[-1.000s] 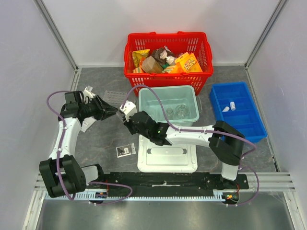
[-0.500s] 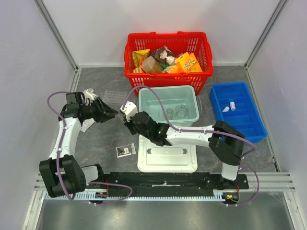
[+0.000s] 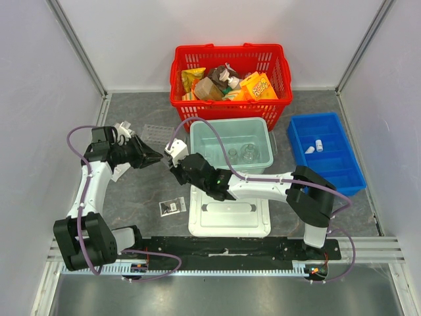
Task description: Organize the chemistry lab equipment
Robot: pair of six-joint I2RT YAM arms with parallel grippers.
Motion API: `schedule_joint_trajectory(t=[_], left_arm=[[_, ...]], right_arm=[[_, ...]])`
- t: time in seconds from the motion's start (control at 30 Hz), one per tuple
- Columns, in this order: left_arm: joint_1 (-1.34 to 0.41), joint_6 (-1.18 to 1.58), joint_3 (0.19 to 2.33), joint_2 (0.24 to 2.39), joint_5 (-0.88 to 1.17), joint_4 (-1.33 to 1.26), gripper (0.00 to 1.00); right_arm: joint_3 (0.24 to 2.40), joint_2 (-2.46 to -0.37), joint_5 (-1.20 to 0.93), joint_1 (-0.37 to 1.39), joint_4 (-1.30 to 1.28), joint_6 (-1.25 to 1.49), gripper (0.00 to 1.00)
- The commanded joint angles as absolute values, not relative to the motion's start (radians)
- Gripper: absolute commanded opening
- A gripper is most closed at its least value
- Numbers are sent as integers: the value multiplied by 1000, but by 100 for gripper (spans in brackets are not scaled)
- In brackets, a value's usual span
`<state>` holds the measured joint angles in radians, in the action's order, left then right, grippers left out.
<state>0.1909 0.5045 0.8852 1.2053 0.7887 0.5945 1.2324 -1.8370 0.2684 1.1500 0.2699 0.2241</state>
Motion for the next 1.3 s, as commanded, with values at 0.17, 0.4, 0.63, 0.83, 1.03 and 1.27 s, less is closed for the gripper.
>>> schedule_joint_trajectory(t=[0.17,0.4,0.63,0.83,1.03,1.27], left_arm=[[178,495,893,1200,815,563,11],[167,471,911,1198,720,529,7],[161,462,979,1175,404,382,6],[100,454,1035,1209,174,210,7],[28,361,1068,1314,-35,68,8],[-74,227,1109,1491,-173,-69,9]], right_arm=[[1230,-1812,282,1152,318,224,24],[1262,-1815,291,1152,295,232,44],[1235,-1672,331,1152,213,242,80],[1146,-1447,412,1152,138,232,98],[1037,-1205,567,1152,120,152,98],[970,-1016,658,1146,123,94,98]])
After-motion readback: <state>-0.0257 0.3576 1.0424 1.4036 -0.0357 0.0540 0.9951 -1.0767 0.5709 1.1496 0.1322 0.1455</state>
